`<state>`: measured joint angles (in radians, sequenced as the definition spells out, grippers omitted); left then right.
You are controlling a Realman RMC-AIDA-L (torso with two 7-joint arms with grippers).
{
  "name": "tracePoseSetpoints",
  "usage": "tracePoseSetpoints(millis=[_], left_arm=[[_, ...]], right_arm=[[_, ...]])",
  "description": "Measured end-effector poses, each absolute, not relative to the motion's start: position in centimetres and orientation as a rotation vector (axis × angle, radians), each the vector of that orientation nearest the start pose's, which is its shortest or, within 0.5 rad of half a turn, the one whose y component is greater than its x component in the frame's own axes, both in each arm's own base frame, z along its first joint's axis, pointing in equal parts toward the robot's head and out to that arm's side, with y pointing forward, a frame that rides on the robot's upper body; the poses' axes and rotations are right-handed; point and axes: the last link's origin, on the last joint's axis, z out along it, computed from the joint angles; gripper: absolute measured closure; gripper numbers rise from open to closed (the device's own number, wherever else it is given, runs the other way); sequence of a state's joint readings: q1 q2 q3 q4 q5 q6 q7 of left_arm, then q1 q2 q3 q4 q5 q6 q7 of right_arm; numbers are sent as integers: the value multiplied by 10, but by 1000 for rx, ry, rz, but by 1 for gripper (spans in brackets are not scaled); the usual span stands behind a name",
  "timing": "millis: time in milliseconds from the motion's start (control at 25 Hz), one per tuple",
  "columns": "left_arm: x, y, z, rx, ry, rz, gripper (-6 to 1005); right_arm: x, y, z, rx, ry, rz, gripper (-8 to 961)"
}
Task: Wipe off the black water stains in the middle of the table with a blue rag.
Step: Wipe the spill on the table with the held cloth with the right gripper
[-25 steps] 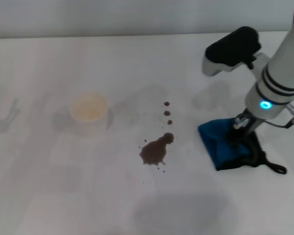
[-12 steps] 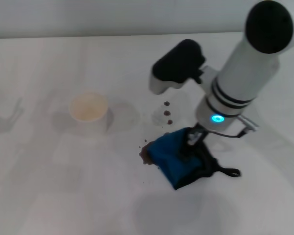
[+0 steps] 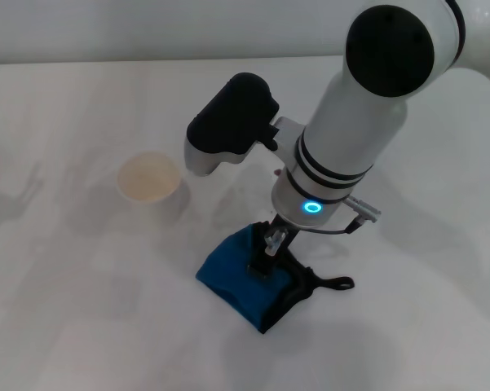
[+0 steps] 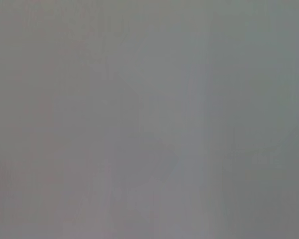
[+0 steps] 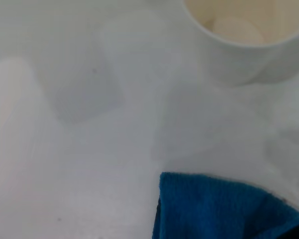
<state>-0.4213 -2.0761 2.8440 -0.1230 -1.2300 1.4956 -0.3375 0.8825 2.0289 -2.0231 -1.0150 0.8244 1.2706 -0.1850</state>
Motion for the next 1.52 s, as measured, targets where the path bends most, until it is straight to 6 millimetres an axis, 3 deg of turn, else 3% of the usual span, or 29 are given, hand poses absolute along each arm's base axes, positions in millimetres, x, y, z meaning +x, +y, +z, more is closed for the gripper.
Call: tracePoseSetpoints(millis=[160, 800, 1520], left_arm=[[-337, 300, 25, -1687, -329, -797, 108], [-335, 304, 25, -1688, -323, -800, 109], [-334, 305, 25, -1688, -322, -804, 109]], right_arm=[[138, 337, -115, -2693, 880, -738, 898], [155, 378, -107, -2523, 892, -693, 896], [181, 423, -66, -2242, 920, -662, 894]])
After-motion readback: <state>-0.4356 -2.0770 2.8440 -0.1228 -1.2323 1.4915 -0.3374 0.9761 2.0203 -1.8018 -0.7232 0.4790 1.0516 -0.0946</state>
